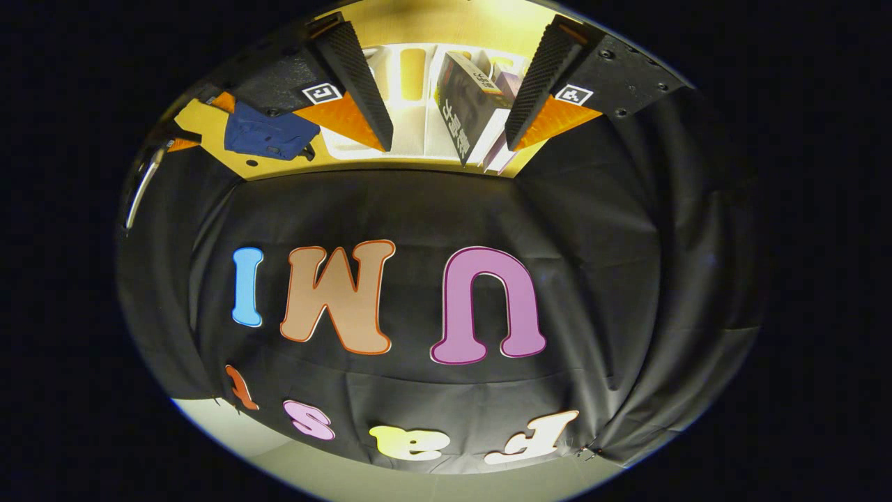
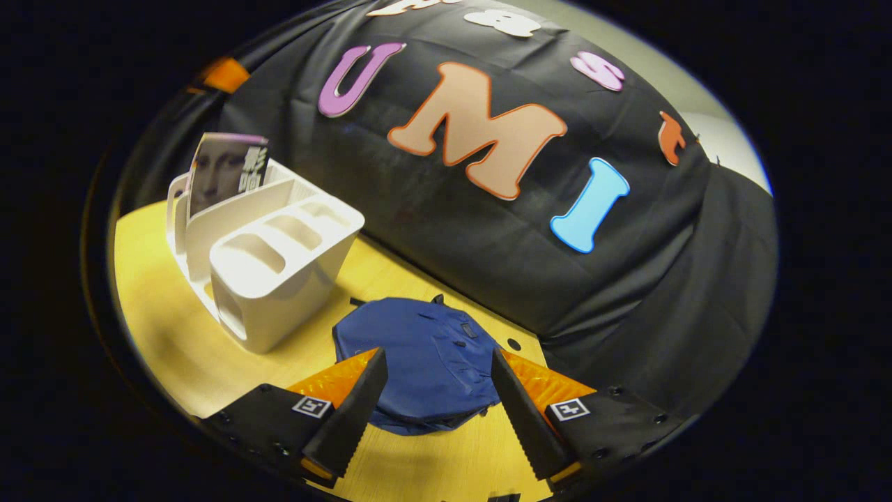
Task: Open the schoolbag, grab two books from the bookshelf and put them into the schoolbag.
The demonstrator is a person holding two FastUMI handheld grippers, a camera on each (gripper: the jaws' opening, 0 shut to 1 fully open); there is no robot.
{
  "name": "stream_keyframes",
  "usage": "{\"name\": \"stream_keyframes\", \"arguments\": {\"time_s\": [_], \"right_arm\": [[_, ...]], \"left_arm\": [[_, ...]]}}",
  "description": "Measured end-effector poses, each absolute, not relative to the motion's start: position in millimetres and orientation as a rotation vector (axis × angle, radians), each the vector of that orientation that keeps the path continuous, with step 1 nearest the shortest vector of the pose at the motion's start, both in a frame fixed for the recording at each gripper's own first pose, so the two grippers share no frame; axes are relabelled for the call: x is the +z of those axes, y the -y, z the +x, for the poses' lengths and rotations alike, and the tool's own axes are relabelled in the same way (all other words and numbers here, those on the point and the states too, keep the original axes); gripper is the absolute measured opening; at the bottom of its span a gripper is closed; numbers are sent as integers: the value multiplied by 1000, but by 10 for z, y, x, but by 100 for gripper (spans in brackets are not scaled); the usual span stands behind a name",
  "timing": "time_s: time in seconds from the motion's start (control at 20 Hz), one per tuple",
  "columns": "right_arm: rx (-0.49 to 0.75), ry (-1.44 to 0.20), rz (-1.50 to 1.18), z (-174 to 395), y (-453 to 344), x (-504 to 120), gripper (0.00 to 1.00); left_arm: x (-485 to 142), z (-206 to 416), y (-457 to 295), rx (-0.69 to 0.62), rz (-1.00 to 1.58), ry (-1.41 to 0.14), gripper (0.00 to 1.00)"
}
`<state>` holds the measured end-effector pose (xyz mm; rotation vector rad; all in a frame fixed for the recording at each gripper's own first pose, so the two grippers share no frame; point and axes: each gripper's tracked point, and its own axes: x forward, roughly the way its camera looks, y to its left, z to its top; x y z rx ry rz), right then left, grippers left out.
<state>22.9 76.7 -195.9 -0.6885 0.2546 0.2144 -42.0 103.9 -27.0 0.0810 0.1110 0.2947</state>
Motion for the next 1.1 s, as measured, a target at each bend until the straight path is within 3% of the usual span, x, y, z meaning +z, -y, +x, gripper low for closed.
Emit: {"name": "stream_keyframes", "arguments": {"time_s": [0.4, 1.1], "right_arm": [[165, -320, -889, 383, -945, -2782, 98], [147, -300, -1077, 658, -960, -3082, 97]], "left_arm": [[-422, -251, -1215, 275, 48, -154, 92], [-633, -203, -1587, 299, 10, -205, 95]]}}
